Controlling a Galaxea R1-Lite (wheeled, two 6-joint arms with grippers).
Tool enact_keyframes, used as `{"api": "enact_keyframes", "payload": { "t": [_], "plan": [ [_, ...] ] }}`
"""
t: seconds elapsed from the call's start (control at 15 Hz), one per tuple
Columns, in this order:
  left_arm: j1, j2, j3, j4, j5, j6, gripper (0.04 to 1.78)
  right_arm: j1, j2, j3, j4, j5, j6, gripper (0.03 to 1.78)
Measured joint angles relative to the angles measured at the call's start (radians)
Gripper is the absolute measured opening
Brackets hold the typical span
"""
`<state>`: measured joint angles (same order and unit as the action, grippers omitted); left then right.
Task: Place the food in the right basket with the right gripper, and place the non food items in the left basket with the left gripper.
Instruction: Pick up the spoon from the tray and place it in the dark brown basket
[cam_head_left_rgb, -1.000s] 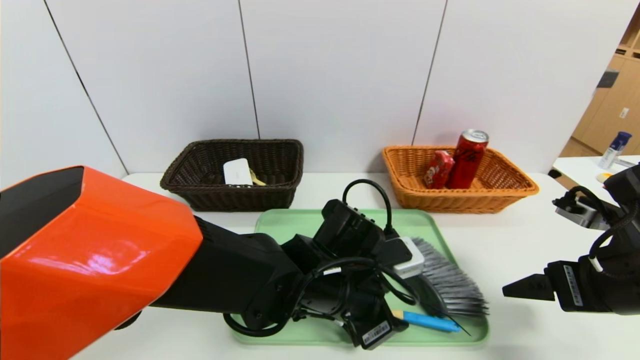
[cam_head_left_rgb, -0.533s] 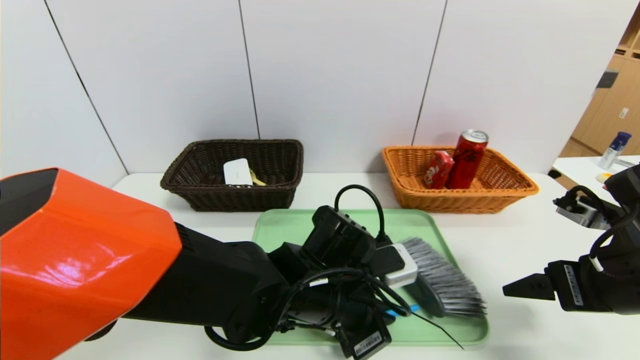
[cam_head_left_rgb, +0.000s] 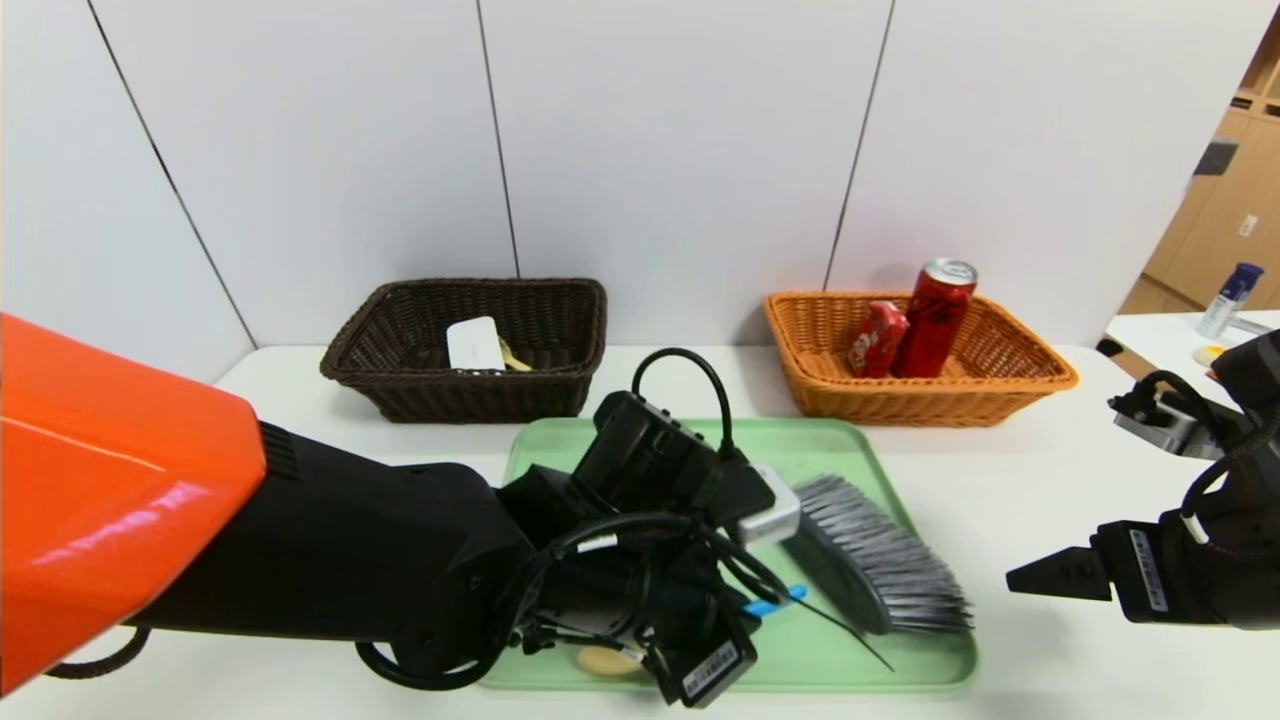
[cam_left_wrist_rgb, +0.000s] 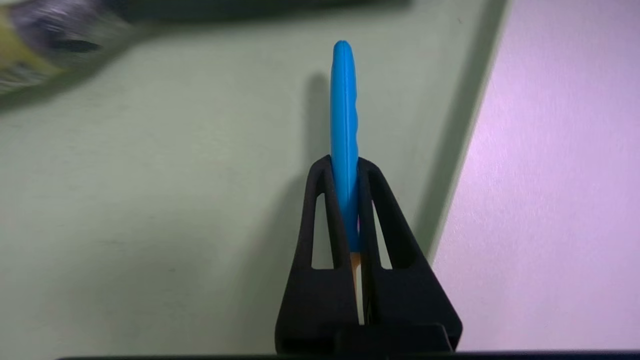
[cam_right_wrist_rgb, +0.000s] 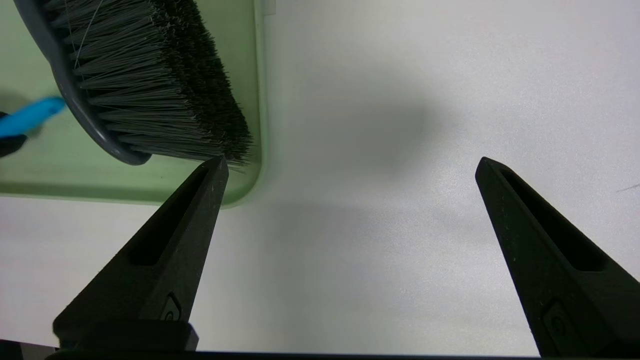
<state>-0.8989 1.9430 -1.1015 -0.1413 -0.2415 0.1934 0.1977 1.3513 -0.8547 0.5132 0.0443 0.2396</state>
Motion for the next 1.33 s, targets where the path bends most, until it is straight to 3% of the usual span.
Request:
{"api": "enact_keyframes", "payload": {
  "t": [0.2, 0.4, 0.53, 0.67, 0.8, 1.07, 1.33],
  "plan": [
    [0.003, -0.031, -0.172, 0.119, 0.055, -0.239, 0.11, -0.001, -0.001, -0.003, 0.000, -0.003, 0.004, 1.71],
    [0.036, -0.088, -0.450, 0.372, 0.037, -0.500, 0.11, -0.001, -0.001, -0.002, 0.000, -0.004, 0.002, 1.71],
    [0.101, -0.118, -0.628, 0.547, 0.023, -0.656, 0.11, -0.001, 0.002, -0.002, -0.001, -0.003, -0.001, 1.71],
    [0.197, -0.127, -0.717, 0.647, 0.094, -0.759, 0.11, 0.000, 0.005, -0.002, -0.001, -0.004, -0.003, 1.71],
    [0.292, -0.110, -0.747, 0.585, 0.181, -0.772, 0.11, 0.000, 0.007, -0.001, 0.000, -0.004, -0.005, 1.71],
    [0.491, 0.018, -0.839, 0.485, 0.252, -0.938, 0.11, 0.001, 0.008, -0.003, 0.000, -0.007, -0.005, 1.71],
    [0.622, 0.175, -0.876, 0.384, 0.379, -1.103, 0.11, 0.003, 0.006, -0.001, 0.000, -0.008, -0.005, 1.71]
  ]
}}
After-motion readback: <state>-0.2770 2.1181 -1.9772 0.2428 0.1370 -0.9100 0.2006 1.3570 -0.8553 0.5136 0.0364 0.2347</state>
